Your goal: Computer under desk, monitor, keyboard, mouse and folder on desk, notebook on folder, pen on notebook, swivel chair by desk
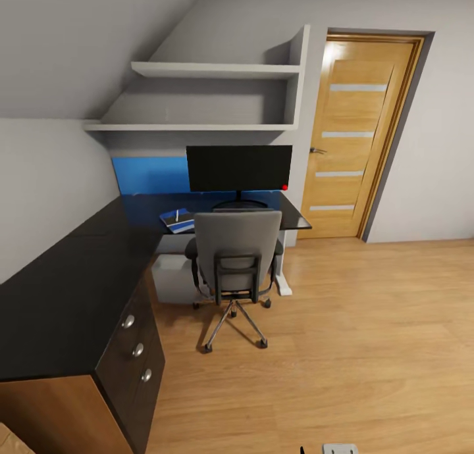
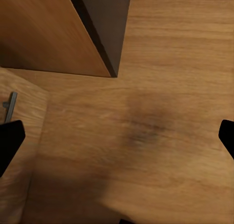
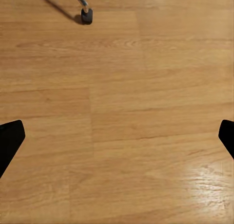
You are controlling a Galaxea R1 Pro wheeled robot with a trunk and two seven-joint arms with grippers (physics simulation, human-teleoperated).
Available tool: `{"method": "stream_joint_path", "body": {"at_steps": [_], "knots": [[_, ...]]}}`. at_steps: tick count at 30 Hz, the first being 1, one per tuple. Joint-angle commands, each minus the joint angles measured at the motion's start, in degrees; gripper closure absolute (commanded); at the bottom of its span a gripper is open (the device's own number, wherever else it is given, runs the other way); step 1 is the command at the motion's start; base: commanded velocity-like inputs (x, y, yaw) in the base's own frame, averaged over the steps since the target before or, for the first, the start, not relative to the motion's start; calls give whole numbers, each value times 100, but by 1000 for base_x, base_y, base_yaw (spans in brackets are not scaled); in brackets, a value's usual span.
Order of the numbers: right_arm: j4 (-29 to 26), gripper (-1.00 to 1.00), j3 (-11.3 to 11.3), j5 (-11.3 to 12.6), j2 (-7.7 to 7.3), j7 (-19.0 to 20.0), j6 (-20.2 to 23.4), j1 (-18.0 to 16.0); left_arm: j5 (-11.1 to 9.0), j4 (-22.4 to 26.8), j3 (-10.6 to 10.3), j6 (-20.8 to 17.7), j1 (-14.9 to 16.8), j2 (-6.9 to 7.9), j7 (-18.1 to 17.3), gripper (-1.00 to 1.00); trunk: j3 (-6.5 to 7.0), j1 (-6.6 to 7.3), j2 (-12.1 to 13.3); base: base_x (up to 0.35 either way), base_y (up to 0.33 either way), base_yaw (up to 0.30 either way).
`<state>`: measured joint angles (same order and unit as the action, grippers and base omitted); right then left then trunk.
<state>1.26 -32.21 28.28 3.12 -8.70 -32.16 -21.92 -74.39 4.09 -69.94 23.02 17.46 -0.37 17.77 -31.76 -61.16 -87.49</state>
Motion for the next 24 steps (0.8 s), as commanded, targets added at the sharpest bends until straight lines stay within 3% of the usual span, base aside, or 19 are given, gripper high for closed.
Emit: {"method": "stream_joint_path", "body": {"at_steps": [1,24], "knots": [[14,-100,-49,24,4,-23,-19,-6,-23,10,-48,9,3,8,42,-100,13,23,39,0,0,0],[10,-100,-49,25,4,-26,-19,-6,-23,4,-44,-107,3,152,33,-100,426,528,961,0,0,0]]}}
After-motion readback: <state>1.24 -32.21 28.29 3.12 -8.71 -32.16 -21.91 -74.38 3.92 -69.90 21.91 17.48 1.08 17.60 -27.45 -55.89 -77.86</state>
